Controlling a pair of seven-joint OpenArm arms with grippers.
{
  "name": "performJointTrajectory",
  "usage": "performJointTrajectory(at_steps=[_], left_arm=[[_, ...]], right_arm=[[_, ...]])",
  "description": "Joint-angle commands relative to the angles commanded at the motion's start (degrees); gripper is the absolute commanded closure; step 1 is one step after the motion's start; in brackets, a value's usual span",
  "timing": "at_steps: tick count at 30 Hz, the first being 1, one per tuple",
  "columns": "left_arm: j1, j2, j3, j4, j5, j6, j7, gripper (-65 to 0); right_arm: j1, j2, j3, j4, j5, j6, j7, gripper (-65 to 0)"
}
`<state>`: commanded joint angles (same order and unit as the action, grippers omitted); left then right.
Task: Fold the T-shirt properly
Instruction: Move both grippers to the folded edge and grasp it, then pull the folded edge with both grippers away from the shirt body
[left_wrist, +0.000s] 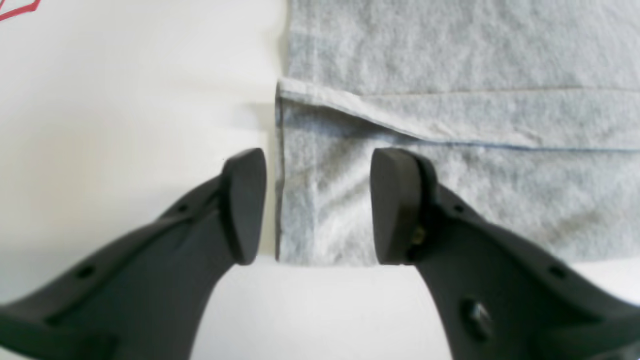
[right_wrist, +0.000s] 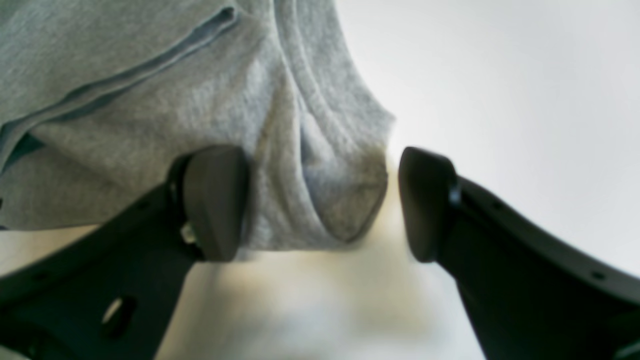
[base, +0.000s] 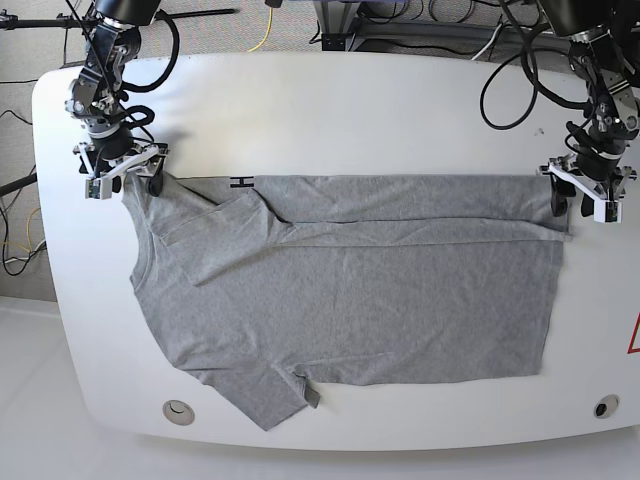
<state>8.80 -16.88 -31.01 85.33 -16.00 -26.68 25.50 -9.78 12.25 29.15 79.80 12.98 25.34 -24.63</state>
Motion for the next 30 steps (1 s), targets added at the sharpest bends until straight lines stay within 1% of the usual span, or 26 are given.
performJointTrajectory(at_steps=[3, 7, 9, 11, 15, 17, 19, 21, 23, 25, 27, 30], left_arm=[[-0.02, -0.05, 0.23, -0.34, -0.01, 0.02, -0.08, -27.6], [-0.05, -0.18, 0.62, -0.5, 0.08, 0.2, -0.25, -29.9], [-0.1, -0.26, 0.74, -0.57, 0.13, 0.35, -0.25, -31.5], [0.55, -0.44, 0.99, -0.59, 0.15, 0.39, 0.27, -35.0], [0.72, -0.4, 1.13, -0.78, 0.07, 0.2, 0.33, -36.9], [0.77, -0.39, 1.16, -1.03, -0.07, 0.2, 0.37, -37.7], [0.8, -0.32, 1.21, -1.16, -0.1, 0.14, 0.2, -38.6], [0.85, -0.29, 1.22, -1.46, -0.23, 0.15, 0.09, -39.7], [0.7, -0.36, 1.08, -1.97, -0.34, 0.47, -0.31, -42.4], [0.68, -0.43, 1.03, -2.48, -0.5, 0.47, -0.35, -42.9], [0.59, -0.43, 1.06, -3.29, -0.67, 0.4, -0.4, -43.1], [0.42, -0.45, 0.9, -5.15, -0.8, 0.32, -0.62, -42.9]], right_arm=[[0.04, -0.05, -0.12, -0.34, 0.03, 0.0, -0.07, -48.1], [0.18, -0.14, -0.34, -1.01, -0.01, -0.13, -0.12, -48.2], [0.29, -0.12, -0.5, -1.36, -0.02, -0.21, -0.17, -48.2], [0.5, 0.03, -0.7, -2.33, -0.17, -0.01, 0.23, -48.6], [0.64, -0.01, -0.7, -2.86, -0.17, 0.08, 0.2, -46.6], [0.62, -0.06, -0.59, -3.11, -0.11, 0.06, 0.14, -42.5], [0.62, -0.07, -0.54, -3.49, -0.06, 0.13, 0.11, -35.6], [0.67, -0.12, -0.51, -3.75, 0.09, 0.1, 0.09, -27.2], [0.75, -0.01, -0.74, -3.98, 0.2, 0.18, 0.32, -8.6], [0.72, 0.03, -0.82, -3.85, 0.23, 0.2, 0.32, -3.3], [0.71, 0.05, -0.94, -3.58, 0.15, 0.27, 0.39, -1.2], [0.61, 0.09, -0.98, -3.49, 0.11, 0.35, 0.45, -0.8]])
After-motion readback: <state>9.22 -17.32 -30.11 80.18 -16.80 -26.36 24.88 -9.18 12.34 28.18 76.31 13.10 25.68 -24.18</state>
